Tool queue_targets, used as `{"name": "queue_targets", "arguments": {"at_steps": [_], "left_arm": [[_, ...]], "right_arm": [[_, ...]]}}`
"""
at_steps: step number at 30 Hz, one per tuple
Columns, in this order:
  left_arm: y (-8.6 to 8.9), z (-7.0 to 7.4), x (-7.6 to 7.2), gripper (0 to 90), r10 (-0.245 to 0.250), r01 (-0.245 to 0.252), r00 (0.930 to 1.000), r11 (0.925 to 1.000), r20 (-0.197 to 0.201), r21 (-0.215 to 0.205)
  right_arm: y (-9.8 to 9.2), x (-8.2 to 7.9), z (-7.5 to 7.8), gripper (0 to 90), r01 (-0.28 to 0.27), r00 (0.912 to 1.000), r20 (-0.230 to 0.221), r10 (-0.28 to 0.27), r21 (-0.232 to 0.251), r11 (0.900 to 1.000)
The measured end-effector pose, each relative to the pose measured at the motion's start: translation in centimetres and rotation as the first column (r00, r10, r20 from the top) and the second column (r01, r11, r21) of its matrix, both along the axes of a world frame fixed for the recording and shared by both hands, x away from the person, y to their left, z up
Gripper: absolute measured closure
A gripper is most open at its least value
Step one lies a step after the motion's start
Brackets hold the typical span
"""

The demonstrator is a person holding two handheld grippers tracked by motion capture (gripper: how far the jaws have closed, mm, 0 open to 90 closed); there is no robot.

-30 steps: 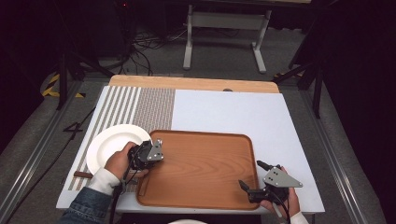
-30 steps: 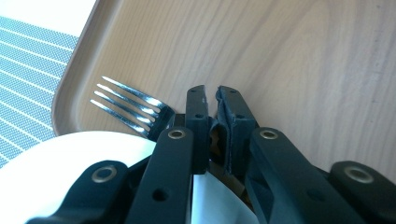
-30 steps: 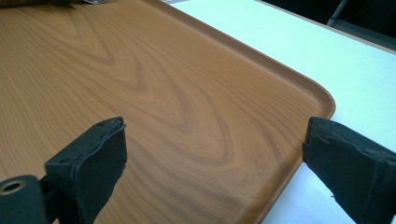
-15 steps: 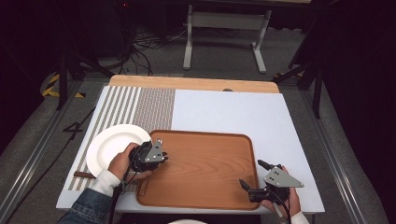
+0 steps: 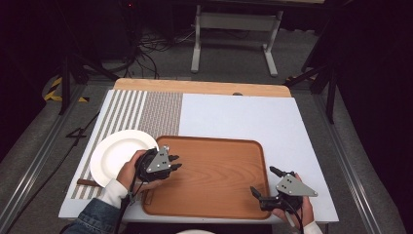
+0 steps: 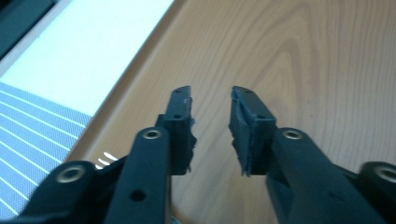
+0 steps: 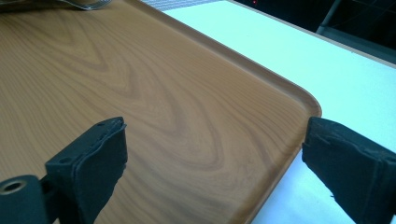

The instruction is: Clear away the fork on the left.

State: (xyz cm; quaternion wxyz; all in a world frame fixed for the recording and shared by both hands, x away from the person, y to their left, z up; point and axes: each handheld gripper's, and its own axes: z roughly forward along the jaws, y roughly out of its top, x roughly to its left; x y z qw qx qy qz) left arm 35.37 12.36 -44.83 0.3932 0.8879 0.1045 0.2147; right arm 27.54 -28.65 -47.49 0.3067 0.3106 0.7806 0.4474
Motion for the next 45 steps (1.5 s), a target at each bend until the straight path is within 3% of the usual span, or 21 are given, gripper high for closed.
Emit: {"name": "queue_targets", "arguments": {"at_steps": [2, 8, 9, 13, 20, 24, 32, 45], "left_arm": [[0.1, 0.1, -0.1, 65.2, -0.001, 0.001, 1.0000, 0.9995, 0.004, -0.031], [-0.1, 0.2, -0.4, 55.2, -0.008, 0.009, 0.9999, 0.9985, 0.015, -0.054], [-0.1, 0.2, -0.5, 48.3, -0.012, 0.013, 0.9997, 0.9981, 0.019, -0.060], [-0.1, 0.2, -0.6, 39.9, -0.017, 0.019, 0.9996, 0.9962, 0.024, -0.085], [-0.3, 0.0, -0.8, 18.1, -0.024, 0.025, 0.9997, 0.9908, 0.009, -0.133], [-1.1, -0.4, -1.1, 10.4, -0.025, 0.024, 0.9996, 0.9908, -0.009, -0.133], [-2.2, -0.2, -2.2, 7.6, -0.062, 0.065, 0.9976, 0.9889, 0.031, -0.133], [-1.1, 1.0, -2.5, 9.0, -0.069, 0.082, 0.9935, 0.9851, 0.091, -0.151]], "right_arm": [[0.0, 0.0, 0.0, 7.5, -0.005, 1.0000, 0.000, 0.005, -0.001, 1.000], [0.1, 0.0, 0.0, 7.5, -0.012, 0.9999, -0.002, 0.012, -0.004, 1.000], [0.1, 0.0, 0.0, 7.5, -0.013, 0.9999, -0.003, 0.013, -0.005, 1.000], [0.1, 0.0, 0.0, 7.5, -0.013, 0.9999, 0.000, 0.013, -0.006, 1.000], [0.2, -0.2, 0.1, 7.5, -0.012, 0.9996, 0.024, 0.012, -0.007, 1.000], [0.2, -0.2, 0.1, 7.5, -0.014, 0.9996, 0.023, 0.014, -0.012, 1.000], [0.4, -0.3, 0.2, 7.5, -0.012, 0.9994, 0.032, 0.013, -0.023, 1.000], [0.5, -0.7, 0.3, 7.5, -0.005, 0.9987, 0.050, 0.006, -0.026, 1.000]]}}
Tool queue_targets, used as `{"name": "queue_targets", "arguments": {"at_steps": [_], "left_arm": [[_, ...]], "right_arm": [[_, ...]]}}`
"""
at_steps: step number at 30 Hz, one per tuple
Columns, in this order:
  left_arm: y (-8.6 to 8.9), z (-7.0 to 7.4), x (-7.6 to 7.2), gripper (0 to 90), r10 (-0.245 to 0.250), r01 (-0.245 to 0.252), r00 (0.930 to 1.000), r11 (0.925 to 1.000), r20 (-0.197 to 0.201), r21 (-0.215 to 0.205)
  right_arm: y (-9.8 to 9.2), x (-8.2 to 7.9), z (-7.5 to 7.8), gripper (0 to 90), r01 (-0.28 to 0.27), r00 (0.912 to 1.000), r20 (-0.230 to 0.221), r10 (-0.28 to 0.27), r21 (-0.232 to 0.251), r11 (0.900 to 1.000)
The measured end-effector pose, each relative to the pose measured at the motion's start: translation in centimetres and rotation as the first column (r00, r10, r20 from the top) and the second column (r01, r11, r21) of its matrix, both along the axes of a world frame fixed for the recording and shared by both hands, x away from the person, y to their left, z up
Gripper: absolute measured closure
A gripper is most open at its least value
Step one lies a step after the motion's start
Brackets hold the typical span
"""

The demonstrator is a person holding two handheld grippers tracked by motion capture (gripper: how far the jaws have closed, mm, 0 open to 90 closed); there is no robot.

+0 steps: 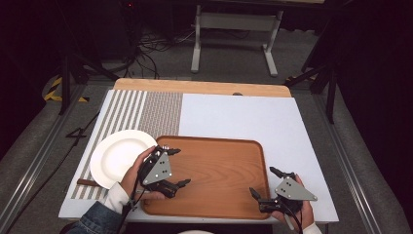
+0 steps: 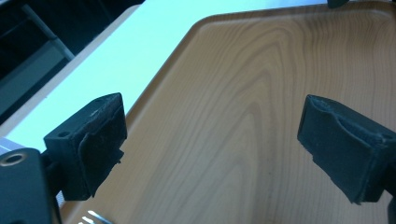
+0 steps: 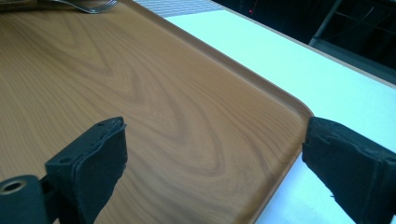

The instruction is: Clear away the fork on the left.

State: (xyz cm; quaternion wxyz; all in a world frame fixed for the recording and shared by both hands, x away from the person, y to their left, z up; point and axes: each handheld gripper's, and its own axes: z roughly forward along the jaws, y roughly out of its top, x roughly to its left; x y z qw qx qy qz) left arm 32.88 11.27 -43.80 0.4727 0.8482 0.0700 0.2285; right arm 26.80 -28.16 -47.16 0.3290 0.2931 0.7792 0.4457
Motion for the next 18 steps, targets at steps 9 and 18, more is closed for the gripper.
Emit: {"name": "queue_targets", "arguments": {"at_steps": [9, 18], "left_arm": [[1.6, 1.0, -0.7, 8.7, 0.026, -0.025, 0.9979, 0.9996, 0.059, -0.011], [3.5, 1.2, -1.3, 9.3, 0.061, -0.060, 0.9960, 0.9979, 0.065, -0.027]], "right_arm": [[0.1, -0.3, 0.1, 7.5, -0.010, 0.9997, 0.021, 0.010, -0.004, 1.000], [0.2, -0.2, 0.4, 7.5, 0.000, 0.9991, 0.043, 0.001, -0.016, 1.000]]}}
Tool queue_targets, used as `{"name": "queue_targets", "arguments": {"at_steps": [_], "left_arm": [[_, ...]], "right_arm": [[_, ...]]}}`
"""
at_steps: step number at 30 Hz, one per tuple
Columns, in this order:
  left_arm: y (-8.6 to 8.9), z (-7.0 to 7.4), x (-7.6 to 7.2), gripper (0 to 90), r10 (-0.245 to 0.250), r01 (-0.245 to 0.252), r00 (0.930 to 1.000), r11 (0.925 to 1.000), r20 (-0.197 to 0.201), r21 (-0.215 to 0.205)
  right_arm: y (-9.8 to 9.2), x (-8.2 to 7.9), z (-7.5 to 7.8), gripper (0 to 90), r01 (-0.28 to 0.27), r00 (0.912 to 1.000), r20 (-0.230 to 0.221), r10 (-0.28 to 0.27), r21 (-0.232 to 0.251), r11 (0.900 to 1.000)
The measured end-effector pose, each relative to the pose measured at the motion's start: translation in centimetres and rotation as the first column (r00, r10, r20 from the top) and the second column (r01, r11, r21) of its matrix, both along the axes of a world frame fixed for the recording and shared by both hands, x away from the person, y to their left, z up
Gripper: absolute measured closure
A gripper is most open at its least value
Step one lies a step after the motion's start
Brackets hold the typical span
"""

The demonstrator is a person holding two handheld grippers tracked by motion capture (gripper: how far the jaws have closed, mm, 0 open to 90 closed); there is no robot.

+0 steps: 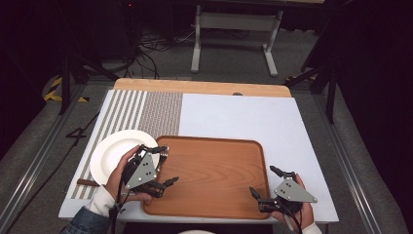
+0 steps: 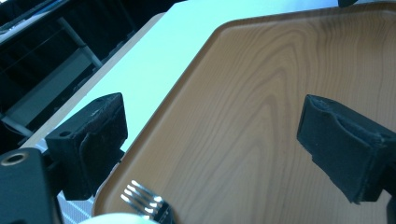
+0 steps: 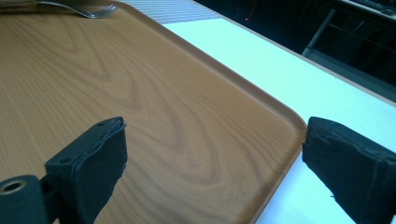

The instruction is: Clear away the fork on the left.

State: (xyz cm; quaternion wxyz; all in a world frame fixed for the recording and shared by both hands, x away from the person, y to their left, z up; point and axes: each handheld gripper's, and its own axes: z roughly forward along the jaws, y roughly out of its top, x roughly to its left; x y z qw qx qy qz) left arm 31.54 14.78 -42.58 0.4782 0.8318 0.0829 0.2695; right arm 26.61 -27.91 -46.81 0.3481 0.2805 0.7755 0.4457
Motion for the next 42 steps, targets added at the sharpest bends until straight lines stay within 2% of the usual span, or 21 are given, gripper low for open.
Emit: {"name": "queue_targets", "arguments": {"at_steps": [12, 17, 21, 24, 26, 28, 33, 42], "left_arm": [[2.0, -0.5, -0.3, 8.4, 0.038, -0.038, 0.9992, 0.9993, -0.007, 0.006], [3.1, -0.8, -0.5, 5.9, 0.079, -0.079, 0.9967, 0.9967, -0.016, -0.019], [3.9, -1.0, -0.6, 5.8, 0.100, -0.101, 0.9948, 0.9947, -0.019, -0.019], [4.6, -1.2, -0.5, 5.8, 0.141, -0.141, 0.9896, 0.9900, -0.030, -0.008], [5.1, -1.4, -0.5, 5.7, 0.149, -0.150, 0.9878, 0.9885, -0.048, -0.023], [5.5, -1.6, -0.6, 5.7, 0.159, -0.160, 0.9860, 0.9869, -0.051, -0.021], [6.2, -2.2, -0.9, 5.3, 0.197, -0.197, 0.9797, 0.9803, -0.040, -0.012], [6.9, -3.1, -1.7, 5.3, 0.202, -0.205, 0.9769, 0.9781, -0.071, -0.037]], "right_arm": [[-0.1, 0.0, 0.2, 7.4, 0.009, 0.9998, 0.017, -0.009, 0.004, 1.000], [-0.2, 0.0, 0.2, 7.3, 0.013, 0.9998, 0.017, -0.013, 0.006, 1.000], [-0.2, 0.1, 0.1, 7.3, 0.015, 0.9998, 0.013, -0.015, 0.008, 1.000], [-0.3, 0.2, 0.1, 7.4, 0.015, 0.9998, 0.012, -0.016, 0.007, 1.000], [-0.3, 0.3, 0.0, 7.3, 0.016, 0.9998, 0.010, -0.016, 0.004, 1.000], [-0.3, 0.4, 0.1, 7.4, 0.016, 0.9998, 0.011, -0.016, 0.009, 1.000], [-0.2, 0.8, 0.0, 7.4, 0.008, 0.9999, 0.008, -0.008, 0.006, 1.000], [-0.5, 0.9, -0.1, 7.4, 0.012, 0.9999, -0.001, -0.012, 0.015, 1.000]]}}
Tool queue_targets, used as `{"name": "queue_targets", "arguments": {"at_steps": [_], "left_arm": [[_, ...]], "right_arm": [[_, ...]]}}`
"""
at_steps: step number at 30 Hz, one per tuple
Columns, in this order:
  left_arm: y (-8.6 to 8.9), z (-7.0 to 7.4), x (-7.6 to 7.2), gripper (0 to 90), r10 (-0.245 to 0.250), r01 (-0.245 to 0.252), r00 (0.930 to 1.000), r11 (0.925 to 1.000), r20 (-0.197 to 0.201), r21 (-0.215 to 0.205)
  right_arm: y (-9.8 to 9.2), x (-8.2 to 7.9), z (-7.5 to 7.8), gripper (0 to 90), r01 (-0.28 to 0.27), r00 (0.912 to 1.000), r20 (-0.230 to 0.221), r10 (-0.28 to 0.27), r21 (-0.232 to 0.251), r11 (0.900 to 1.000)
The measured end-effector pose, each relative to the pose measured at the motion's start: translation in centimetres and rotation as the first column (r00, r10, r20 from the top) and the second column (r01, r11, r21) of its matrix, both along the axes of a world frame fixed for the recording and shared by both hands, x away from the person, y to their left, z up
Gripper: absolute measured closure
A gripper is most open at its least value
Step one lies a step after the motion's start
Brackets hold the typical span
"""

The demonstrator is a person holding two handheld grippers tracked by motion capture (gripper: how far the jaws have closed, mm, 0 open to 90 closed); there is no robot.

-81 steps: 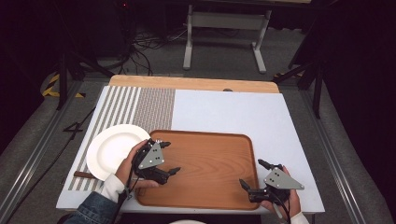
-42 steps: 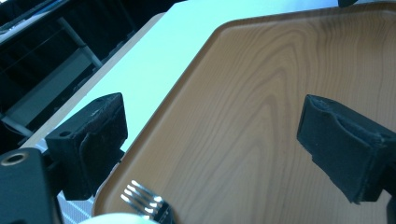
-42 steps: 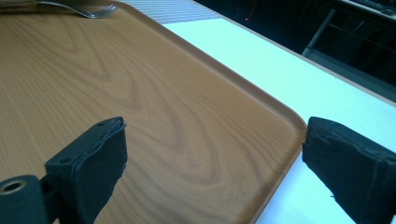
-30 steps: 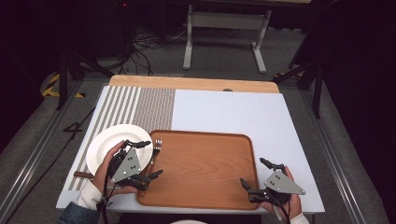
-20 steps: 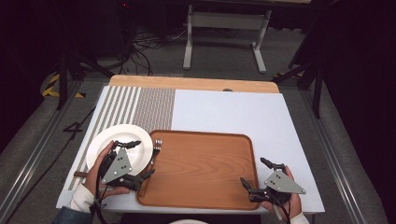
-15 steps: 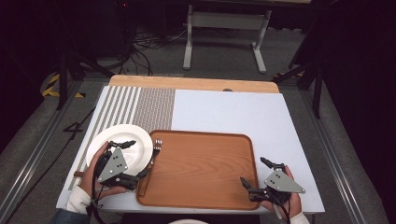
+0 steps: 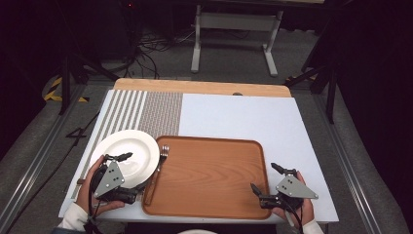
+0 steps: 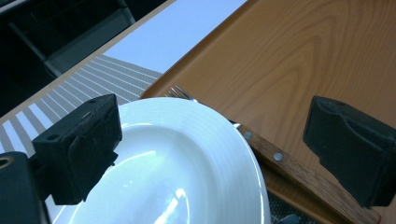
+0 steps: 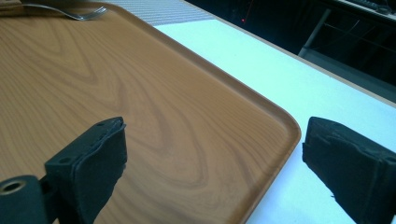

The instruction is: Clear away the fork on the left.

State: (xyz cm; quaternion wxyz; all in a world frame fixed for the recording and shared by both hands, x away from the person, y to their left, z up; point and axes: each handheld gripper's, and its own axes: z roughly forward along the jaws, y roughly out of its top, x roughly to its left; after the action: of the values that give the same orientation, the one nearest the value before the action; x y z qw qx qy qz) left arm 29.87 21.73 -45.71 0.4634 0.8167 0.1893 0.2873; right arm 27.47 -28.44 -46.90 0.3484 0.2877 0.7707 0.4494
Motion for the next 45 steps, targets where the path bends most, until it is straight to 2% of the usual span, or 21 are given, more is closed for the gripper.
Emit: {"name": "queue_targets", "arguments": {"at_steps": [9, 11, 16, 23, 39, 45], "left_arm": [[0.00, -0.32, 0.28, 5.3, -0.024, 0.024, 0.9997, 0.9997, -0.011, -0.006], [0.14, -0.28, 0.24, 5.3, -0.028, 0.028, 0.9995, 0.9994, -0.012, -0.023], [0.07, -0.19, 0.18, 5.4, -0.036, 0.036, 0.9993, 0.9992, -0.009, -0.015], [0.16, -0.16, 0.00, 5.3, -0.034, 0.033, 0.9993, 0.9992, -0.013, -0.024], [0.00, 0.22, 0.03, 5.7, -0.027, 0.026, 0.9995, 0.9994, -0.016, -0.024], [0.01, 0.53, 0.05, 5.9, -0.028, 0.027, 0.9994, 0.9993, -0.020, -0.024]], "right_arm": [[0.17, -0.03, -0.01, 7.4, 0.000, 1.0000, -0.005, 0.000, -0.001, 1.000], [0.34, -0.02, -0.05, 7.4, -0.001, 1.0000, -0.009, 0.001, -0.003, 1.000], [0.30, 0.07, -0.10, 7.4, -0.001, 1.0000, -0.009, 0.001, -0.002, 1.000], [0.55, 0.33, -0.29, 7.4, -0.007, 0.9998, -0.021, 0.007, -0.004, 1.000], [0.29, 0.43, -0.18, 7.4, 0.002, 0.9999, -0.016, -0.002, 0.018, 1.000], [-0.04, 0.69, -0.08, 7.2, 0.036, 0.9993, -0.014, -0.035, 0.040, 0.999]]}}
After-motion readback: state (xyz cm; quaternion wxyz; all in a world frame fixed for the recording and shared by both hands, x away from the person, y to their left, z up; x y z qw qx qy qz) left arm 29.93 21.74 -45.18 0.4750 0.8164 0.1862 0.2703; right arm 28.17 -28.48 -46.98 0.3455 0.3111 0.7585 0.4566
